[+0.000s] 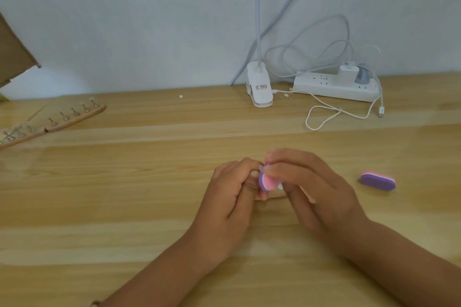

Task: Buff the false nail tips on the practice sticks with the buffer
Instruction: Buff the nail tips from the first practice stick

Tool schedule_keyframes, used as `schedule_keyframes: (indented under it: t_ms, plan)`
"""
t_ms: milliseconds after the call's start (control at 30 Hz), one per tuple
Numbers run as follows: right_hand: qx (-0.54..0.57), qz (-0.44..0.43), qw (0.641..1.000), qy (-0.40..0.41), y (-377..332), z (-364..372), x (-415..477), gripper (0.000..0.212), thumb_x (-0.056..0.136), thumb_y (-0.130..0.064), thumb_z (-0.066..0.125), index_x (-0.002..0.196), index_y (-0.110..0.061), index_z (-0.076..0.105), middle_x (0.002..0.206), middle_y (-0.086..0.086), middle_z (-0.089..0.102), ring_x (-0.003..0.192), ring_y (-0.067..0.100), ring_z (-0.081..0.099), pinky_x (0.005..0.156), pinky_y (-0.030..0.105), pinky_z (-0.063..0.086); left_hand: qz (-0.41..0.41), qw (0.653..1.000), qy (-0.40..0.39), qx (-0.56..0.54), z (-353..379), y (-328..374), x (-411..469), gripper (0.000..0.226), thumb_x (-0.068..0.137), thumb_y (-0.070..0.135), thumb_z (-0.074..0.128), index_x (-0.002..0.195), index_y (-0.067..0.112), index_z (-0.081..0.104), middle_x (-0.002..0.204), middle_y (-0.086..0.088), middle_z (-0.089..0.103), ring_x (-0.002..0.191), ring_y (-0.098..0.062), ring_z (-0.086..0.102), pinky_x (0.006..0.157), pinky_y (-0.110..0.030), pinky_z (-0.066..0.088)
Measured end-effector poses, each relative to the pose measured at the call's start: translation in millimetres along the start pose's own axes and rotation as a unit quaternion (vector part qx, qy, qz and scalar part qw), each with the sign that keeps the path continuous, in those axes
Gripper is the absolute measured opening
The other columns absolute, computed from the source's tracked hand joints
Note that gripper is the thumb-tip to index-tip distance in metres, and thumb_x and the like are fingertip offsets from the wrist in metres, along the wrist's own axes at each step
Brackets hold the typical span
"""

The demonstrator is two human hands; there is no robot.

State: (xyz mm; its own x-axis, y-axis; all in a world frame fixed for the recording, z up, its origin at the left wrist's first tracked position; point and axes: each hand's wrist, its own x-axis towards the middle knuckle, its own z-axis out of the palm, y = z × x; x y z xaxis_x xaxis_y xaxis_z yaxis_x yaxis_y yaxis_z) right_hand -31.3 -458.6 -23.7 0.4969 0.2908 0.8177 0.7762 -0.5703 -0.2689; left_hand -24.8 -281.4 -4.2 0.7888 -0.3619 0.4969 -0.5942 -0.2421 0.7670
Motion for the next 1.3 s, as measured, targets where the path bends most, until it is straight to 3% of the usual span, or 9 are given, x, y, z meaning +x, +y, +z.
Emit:
schedule_keyframes:
  t_ms: [100, 267, 400, 500, 633, 800, 900, 1033, 1300]
  plan:
    - [-0.019, 0.045, 0.998, 0.033, 6.1, -3.2, 3.7, 0.032, 0.088, 0.015, 0.057, 0.112, -0.002, 0.068, 0.12, 0.007, 0.061, 0.117, 0.011, 0.057, 0.104, 0.022, 0.042, -0.015, 1.0, 0.002, -0.02, -0.4, 0.3, -1.3, 0.029, 0.103, 0.021, 0.034, 0.083, 0.021, 0.057, 0.073, 0.008, 0.058, 0.076, -0.014, 0.057, 0.078, -0.027, 0.044]
    - [-0.017, -0.008, 1.0, 0.005, -2.2, 2.0, -1.9, 0.04, 0.086, 0.018, 0.055, 0.117, -0.007, 0.063, 0.122, 0.013, 0.061, 0.113, 0.018, 0.061, 0.102, 0.025, 0.044, -0.008, 1.0, -0.003, 0.004, -0.5, 1.4, -1.0, 0.029, 0.102, 0.016, 0.038, 0.081, 0.023, 0.057, 0.075, 0.008, 0.06, 0.078, -0.015, 0.058, 0.081, -0.03, 0.042]
    - [-0.036, 0.056, 0.997, 0.039, 5.9, -2.8, 3.3, 0.028, 0.092, 0.01, 0.054, 0.113, -0.003, 0.068, 0.119, 0.011, 0.063, 0.116, 0.015, 0.058, 0.103, 0.023, 0.043, -0.021, 0.999, 0.006, -0.027, -1.4, 2.7, -0.1, 0.029, 0.102, 0.026, 0.038, 0.083, 0.02, 0.06, 0.072, 0.008, 0.06, 0.076, -0.015, 0.059, 0.079, -0.031, 0.045]
    - [-0.004, 0.013, 0.999, 0.031, -0.6, -1.3, 1.3, 0.032, 0.093, 0.008, 0.053, 0.119, -0.007, 0.063, 0.122, 0.008, 0.061, 0.119, 0.015, 0.059, 0.103, 0.025, 0.044, -0.023, 1.0, 0.004, -0.011, -1.9, 2.1, -0.6, 0.024, 0.099, 0.033, 0.043, 0.085, 0.027, 0.062, 0.075, 0.01, 0.06, 0.078, -0.017, 0.059, 0.082, -0.039, 0.047]
    - [0.011, 0.016, 1.0, 0.013, 1.1, -2.5, 3.0, 0.038, 0.088, 0.016, 0.056, 0.117, -0.006, 0.067, 0.121, 0.01, 0.063, 0.116, 0.018, 0.061, 0.101, 0.025, 0.045, -0.005, 0.999, 0.005, 0.04, -2.7, 1.4, -0.9, 0.021, 0.099, 0.032, 0.041, 0.092, 0.035, 0.06, 0.077, 0.016, 0.059, 0.079, -0.012, 0.055, 0.079, -0.026, 0.039]
    - [0.036, -0.009, 0.999, -0.004, -1.3, -1.5, 2.9, 0.04, 0.087, 0.018, 0.055, 0.117, -0.006, 0.068, 0.121, 0.012, 0.063, 0.116, 0.021, 0.063, 0.099, 0.029, 0.048, 0.022, 0.998, 0.005, 0.066, -2.2, -1.5, -2.5, 0.02, 0.098, 0.021, 0.042, 0.092, 0.031, 0.058, 0.079, 0.009, 0.058, 0.079, -0.013, 0.053, 0.075, -0.033, 0.042]
    - [0.029, 0.022, 0.999, 0.014, 0.9, -3.2, 4.4, 0.034, 0.09, 0.014, 0.055, 0.116, -0.005, 0.066, 0.12, 0.011, 0.064, 0.114, 0.018, 0.062, 0.099, 0.026, 0.047, 0.011, 0.998, 0.008, 0.063, -2.4, -1.1, -2.0, 0.02, 0.099, 0.028, 0.042, 0.091, 0.03, 0.06, 0.081, 0.011, 0.059, 0.081, -0.011, 0.053, 0.076, -0.032, 0.043]
    - [0.035, -0.02, 0.999, -0.009, -4.0, -0.2, 1.0, 0.038, 0.088, 0.018, 0.053, 0.115, -0.004, 0.07, 0.121, 0.013, 0.063, 0.116, 0.021, 0.062, 0.1, 0.028, 0.047, 0.022, 0.998, 0.005, 0.06, -2.7, -1.5, -1.9, 0.022, 0.096, 0.024, 0.042, 0.092, 0.021, 0.064, 0.078, 0.007, 0.059, 0.079, -0.015, 0.053, 0.074, -0.034, 0.043]
    - [0.02, -0.004, 1.0, -0.002, -4.4, -1.7, 1.0, 0.034, 0.093, 0.014, 0.052, 0.113, -0.004, 0.071, 0.119, 0.013, 0.064, 0.113, 0.02, 0.063, 0.1, 0.026, 0.046, 0.018, 0.999, 0.017, 0.036, -4.0, 0.1, -2.1, 0.021, 0.097, 0.027, 0.043, 0.091, 0.026, 0.063, 0.081, 0.01, 0.062, 0.081, -0.014, 0.055, 0.075, -0.039, 0.046]
